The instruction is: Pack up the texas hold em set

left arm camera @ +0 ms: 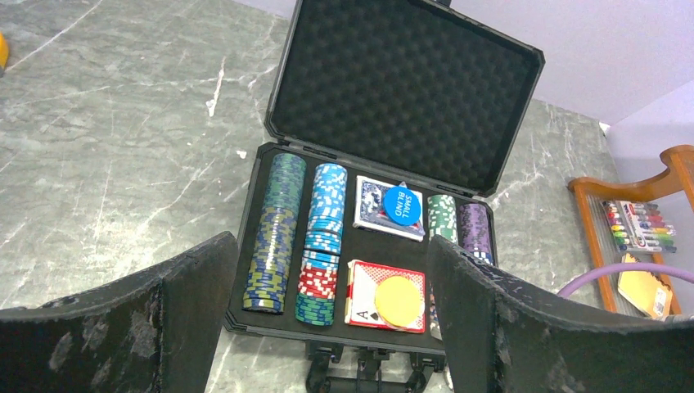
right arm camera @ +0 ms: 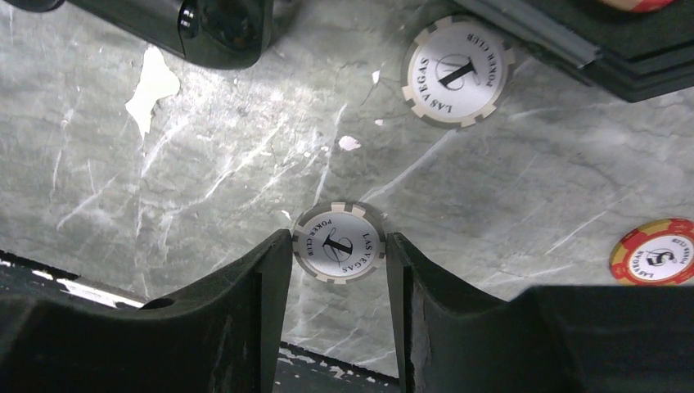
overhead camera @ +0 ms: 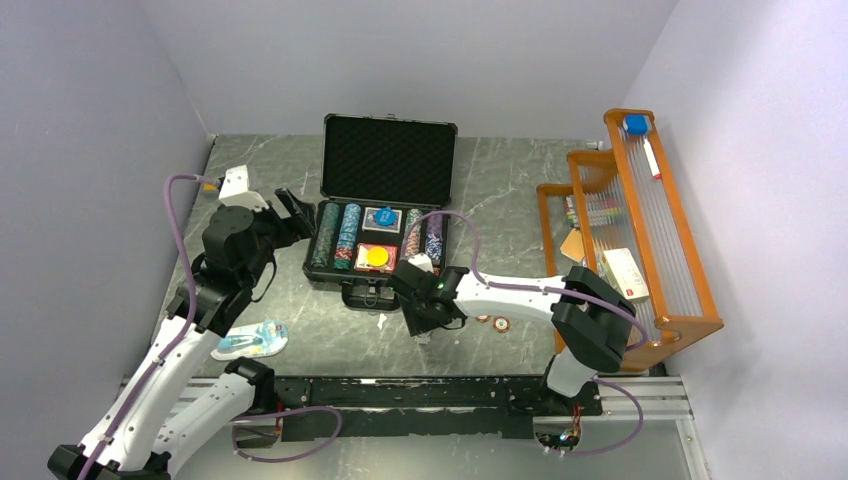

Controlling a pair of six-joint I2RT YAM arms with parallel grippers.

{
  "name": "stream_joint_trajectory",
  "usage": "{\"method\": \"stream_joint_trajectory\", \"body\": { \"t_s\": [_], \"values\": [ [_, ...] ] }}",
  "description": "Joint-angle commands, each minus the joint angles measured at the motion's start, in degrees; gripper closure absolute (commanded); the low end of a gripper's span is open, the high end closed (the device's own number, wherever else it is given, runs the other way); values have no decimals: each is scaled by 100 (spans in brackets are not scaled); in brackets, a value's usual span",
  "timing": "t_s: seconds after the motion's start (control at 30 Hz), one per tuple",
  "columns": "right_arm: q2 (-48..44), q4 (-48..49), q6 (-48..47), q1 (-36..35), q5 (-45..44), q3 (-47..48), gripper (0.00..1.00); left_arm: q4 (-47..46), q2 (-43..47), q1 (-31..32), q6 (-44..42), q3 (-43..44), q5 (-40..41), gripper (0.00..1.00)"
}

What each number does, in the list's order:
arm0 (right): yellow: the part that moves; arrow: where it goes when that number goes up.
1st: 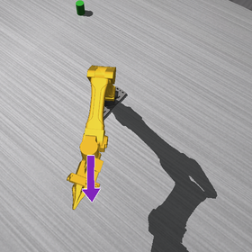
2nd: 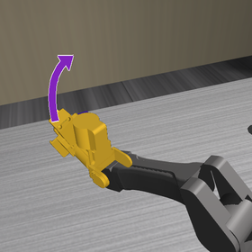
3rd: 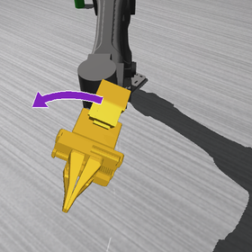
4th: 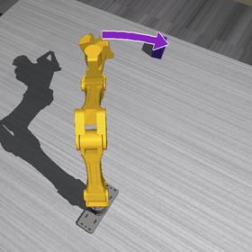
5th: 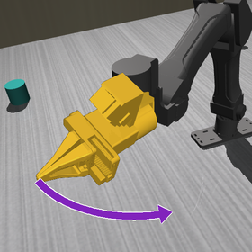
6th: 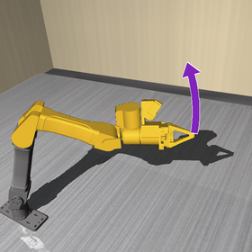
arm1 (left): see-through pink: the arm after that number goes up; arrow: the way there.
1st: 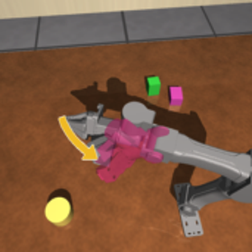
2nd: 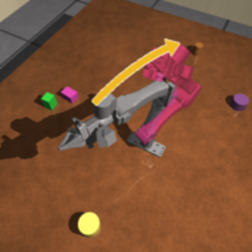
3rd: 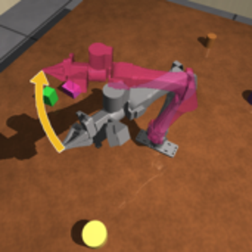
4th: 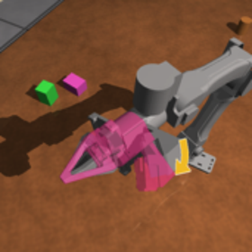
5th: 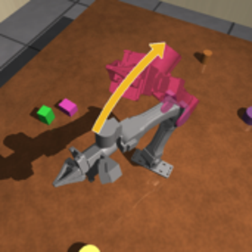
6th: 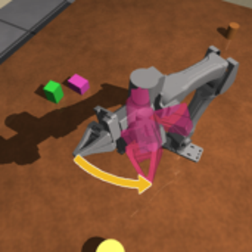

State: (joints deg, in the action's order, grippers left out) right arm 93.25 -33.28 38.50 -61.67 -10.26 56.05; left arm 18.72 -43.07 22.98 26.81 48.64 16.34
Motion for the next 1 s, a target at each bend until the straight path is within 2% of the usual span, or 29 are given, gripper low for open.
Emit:
{"method": "stream_joint_trajectory", "body": {
  "t_s": [0.0, 0.3, 0.53, 0.7, 0.97],
  "values": [
    [-6, -31, 96, -85, 146, -107, 51, -86, 0, 31, 17, -33, 10, 11],
    [133, -12, 53, -132, 109, -75, 48, -88, -10, 29, 9, -31, 14, 10],
    [126, -189, 75, -135, -1, 105, 36, -88, -17, 27, 8, -29, 19, 10],
    [-35, -176, 327, 19, -634, 108, 31, -97, -7, 30, 1, -30, 17, 10],
    [-57, 929, 599, 417, -1408, -323, 29, -78, 0, 29, 0, -29, 27, 10]
  ]
}}
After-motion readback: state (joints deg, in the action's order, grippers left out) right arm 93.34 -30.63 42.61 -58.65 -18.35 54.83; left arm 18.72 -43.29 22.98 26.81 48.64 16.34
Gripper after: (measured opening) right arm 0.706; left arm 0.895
